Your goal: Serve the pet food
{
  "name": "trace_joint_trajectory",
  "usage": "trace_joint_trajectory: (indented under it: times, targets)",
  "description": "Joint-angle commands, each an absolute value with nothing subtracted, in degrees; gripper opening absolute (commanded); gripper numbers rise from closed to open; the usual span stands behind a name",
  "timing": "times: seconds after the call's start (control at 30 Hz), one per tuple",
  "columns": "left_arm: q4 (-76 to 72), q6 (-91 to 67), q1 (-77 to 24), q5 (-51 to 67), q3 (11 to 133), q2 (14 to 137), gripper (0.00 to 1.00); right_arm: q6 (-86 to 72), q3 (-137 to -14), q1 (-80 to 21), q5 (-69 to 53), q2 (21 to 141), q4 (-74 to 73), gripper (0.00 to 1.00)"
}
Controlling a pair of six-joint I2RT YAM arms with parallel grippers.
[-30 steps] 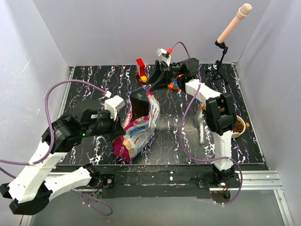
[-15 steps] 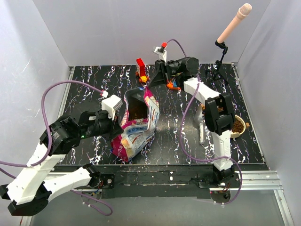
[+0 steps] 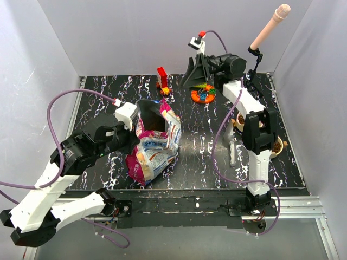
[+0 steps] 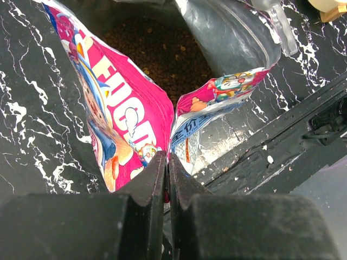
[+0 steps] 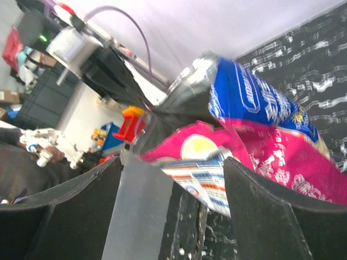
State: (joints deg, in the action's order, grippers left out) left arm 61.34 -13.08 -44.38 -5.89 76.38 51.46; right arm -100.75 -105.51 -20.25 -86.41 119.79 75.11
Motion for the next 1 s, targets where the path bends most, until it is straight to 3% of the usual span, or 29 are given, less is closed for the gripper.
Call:
trace_joint_trajectory:
  times: [0.0,0.1,0.2,0.37,0.5,0.67,0.8,0.87,0.97]
  targets:
    - [52.73,-12.75,-44.21,-8.97,76.03,50.62,0.00,-121.26,-121.35,-20.30,-95.55,122.78,91.93,0.83]
    - [51.77,-10.99,-44.21,-8.79,76.55,50.80,0.00,-126.72,-128.13,-20.21,-91.59,123.13,91.06,0.85]
    - [50.63,-9.41,-44.21,-9.49,76.64,51.76,0.00,-136.18,-130.34,-20.22,-97.45,123.05,92.10,0.86]
    - [48.08,-7.39,-44.21,-9.75,75.41,52.21,0.00,-140.00,-114.82,-19.34,-95.20,115.59,91.93,0.87]
    - [46.76,-6.42,-44.21,-10.28,74.89,52.03,0.00,-134.40,-97.50,-19.33,-74.59,106.28,91.76,0.88]
    - [46.93,-4.84,-44.21,-10.02,75.23,52.12,0.00,-119.57,-94.75,-21.53,-56.64,98.46,91.85,0.89]
    - [47.81,-4.30,-44.21,-9.75,75.67,52.21,0.00,-129.08,-82.03,-24.87,-27.21,93.61,92.02,0.90]
    - [47.90,-4.31,-44.21,-9.76,75.59,52.21,0.00,-127.56,-83.83,-22.52,-32.55,93.61,91.76,0.90]
    - [47.81,-4.66,-44.21,-9.93,75.67,52.47,0.00,-115.53,-86.23,-22.24,-42.44,89.14,78.27,0.90]
